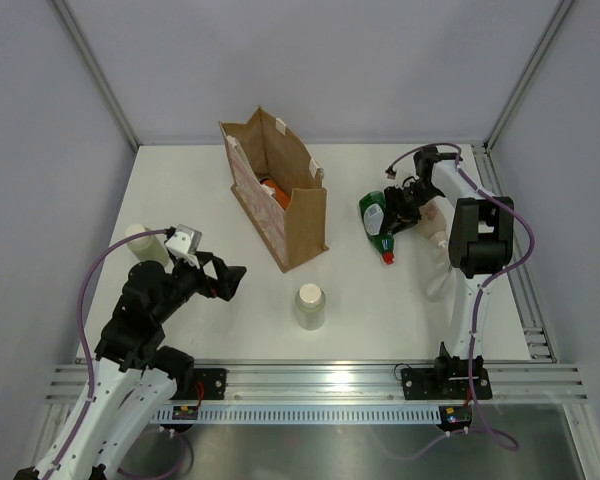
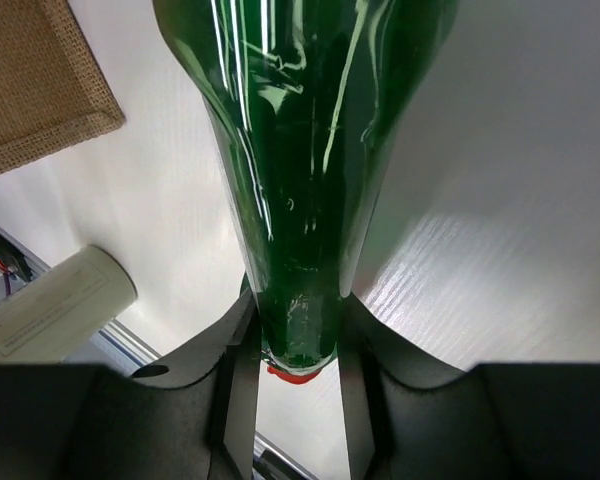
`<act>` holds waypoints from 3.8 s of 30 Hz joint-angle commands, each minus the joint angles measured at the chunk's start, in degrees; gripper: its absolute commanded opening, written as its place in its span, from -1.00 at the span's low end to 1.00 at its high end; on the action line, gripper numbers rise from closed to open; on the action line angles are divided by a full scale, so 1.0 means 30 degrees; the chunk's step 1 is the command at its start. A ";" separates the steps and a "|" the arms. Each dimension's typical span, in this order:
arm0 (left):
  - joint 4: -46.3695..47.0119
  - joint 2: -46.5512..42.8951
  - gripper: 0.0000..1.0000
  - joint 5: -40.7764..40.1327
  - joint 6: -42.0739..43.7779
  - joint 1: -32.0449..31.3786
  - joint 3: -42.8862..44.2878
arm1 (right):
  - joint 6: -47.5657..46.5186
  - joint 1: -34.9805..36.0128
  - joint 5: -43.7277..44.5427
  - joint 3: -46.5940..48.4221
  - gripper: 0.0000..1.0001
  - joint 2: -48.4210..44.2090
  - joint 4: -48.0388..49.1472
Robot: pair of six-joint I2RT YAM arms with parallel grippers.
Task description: Place the personal care products into the canvas bag
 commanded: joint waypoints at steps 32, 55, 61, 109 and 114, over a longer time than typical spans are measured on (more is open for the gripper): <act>0.2549 -0.0701 0.98 0.5454 -0.5319 0.0024 -0.1314 | -0.1483 0.0783 0.2507 -0.3136 -1.00 -0.4322 0.3679; -0.0296 -0.1990 0.98 0.3957 -0.3766 0.0024 -0.0493 | -0.2919 0.6233 1.0164 -0.6068 -0.28 -0.4678 0.6056; -0.0208 -0.1961 0.98 0.4016 -0.3737 0.0024 -0.0639 | -0.2568 0.6439 1.0340 -0.5015 -0.03 -0.3420 0.5969; 0.0525 -0.2020 0.98 0.4836 -0.3531 0.0024 -0.1108 | -0.3154 0.5149 0.8027 0.3806 0.20 0.2443 0.1837; 0.0583 -0.1902 0.98 0.4923 -0.3531 0.0024 -0.1079 | -0.3124 0.5150 0.7236 0.3689 -0.27 0.2270 0.1895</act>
